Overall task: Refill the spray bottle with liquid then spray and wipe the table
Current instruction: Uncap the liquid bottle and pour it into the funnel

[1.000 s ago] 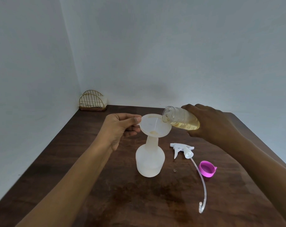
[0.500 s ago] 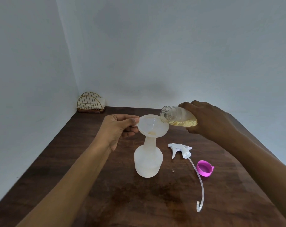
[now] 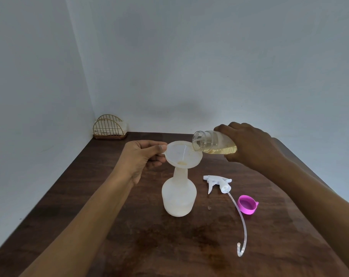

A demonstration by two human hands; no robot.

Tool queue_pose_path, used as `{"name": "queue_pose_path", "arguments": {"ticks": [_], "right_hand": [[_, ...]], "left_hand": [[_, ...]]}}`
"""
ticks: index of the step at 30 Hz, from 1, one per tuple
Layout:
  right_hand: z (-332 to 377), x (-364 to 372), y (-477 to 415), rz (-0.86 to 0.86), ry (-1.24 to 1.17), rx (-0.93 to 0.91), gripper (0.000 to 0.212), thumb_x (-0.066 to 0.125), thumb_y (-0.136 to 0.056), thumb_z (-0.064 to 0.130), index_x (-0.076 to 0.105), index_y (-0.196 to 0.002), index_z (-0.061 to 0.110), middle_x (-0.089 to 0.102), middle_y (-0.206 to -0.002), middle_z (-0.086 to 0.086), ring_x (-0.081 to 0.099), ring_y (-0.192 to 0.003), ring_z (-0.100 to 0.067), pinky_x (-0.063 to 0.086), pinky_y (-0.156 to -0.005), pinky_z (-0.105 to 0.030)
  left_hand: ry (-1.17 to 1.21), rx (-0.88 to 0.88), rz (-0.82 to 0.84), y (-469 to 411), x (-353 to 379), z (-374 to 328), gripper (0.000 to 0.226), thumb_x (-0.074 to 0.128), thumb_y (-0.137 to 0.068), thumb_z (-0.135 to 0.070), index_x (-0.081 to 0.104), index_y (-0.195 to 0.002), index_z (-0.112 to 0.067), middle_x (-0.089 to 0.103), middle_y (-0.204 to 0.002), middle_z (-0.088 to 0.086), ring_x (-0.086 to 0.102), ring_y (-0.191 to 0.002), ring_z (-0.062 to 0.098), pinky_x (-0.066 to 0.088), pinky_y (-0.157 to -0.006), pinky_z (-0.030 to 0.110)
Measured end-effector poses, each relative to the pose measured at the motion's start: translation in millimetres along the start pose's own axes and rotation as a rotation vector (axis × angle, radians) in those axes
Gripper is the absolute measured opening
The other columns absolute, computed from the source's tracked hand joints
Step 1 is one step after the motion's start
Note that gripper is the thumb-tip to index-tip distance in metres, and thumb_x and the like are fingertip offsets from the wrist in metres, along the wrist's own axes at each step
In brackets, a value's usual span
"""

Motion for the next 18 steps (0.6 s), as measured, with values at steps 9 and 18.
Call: {"name": "queue_pose_path", "arguments": {"ticks": [9,18], "right_hand": [[4.7,-2.3,0.3,0.02,0.033,-0.004,0.058,0.07,-0.077,0.028,0.043,-0.128,0.035,0.055,-0.113,0.008,0.052,-0.103,-0.017,0.033,-0.065,-0.027],[7.2,-6.5,-0.9,0.03,0.09,0.003,0.062,0.07,-0.078,0.03,0.04,-0.132,0.037,0.053,-0.119,0.009,0.05,-0.107,-0.015,0.028,-0.059,-0.025]], "left_hand": [[-0.001,-0.001,0.001,0.8,-0.5,-0.2,0.006,0.069,-0.081,-0.007,0.073,-0.085,-0.009,0.069,-0.061,0.004,0.064,-0.051,0.007,0.053,-0.05,0.016],[-0.006,-0.001,-0.004,1.0,-0.3,-0.2,0.006,0.069,-0.081,-0.007,0.074,-0.085,-0.01,0.07,-0.061,0.003,0.065,-0.052,0.007,0.052,-0.049,0.016]]}}
Point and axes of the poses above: each hand's wrist, its own y-axis away from the middle knuckle, its own x-axis out of the palm, z = x × y, the point moved 4 cm from there along -y, towards the middle knuckle
